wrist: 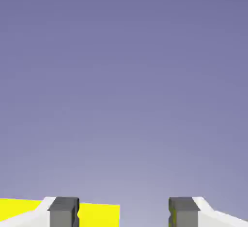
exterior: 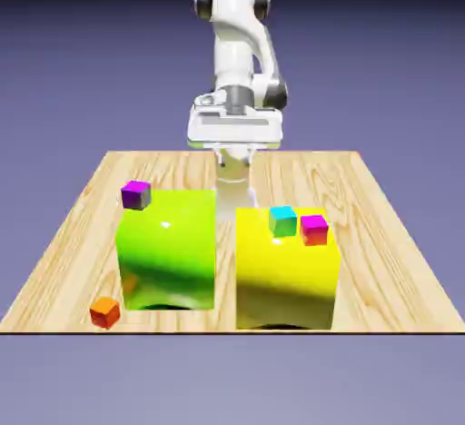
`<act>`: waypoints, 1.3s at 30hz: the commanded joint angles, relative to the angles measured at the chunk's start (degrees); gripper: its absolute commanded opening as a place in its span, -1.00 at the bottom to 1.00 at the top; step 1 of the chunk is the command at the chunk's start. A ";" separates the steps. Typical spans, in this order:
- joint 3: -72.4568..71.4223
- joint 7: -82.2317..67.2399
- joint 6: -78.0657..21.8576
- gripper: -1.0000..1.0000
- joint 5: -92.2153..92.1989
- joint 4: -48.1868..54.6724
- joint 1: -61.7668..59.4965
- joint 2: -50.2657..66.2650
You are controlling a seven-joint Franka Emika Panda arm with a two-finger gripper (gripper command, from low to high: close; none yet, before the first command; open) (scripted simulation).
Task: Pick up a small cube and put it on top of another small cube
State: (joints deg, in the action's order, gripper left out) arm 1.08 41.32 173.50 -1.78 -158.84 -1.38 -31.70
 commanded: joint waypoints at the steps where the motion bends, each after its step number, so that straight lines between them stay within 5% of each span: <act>1: 0.41 1.27 -1.47 0.00 -1.48 1.81 -1.17 2.08; 31: 9.12 46.74 -46.39 0.00 -41.16 50.46 -29.87 64.37; 36: 5.57 46.56 -41.50 0.00 -44.73 51.24 -28.41 72.62; 37: 5.57 46.56 -41.50 -1.00 -44.73 51.24 -28.41 72.62; 39: 6.39 47.38 -43.23 -1.00 -43.57 50.88 -28.54 70.55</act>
State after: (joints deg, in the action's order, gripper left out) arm 7.47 88.63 130.30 -45.46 -107.96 -29.92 38.86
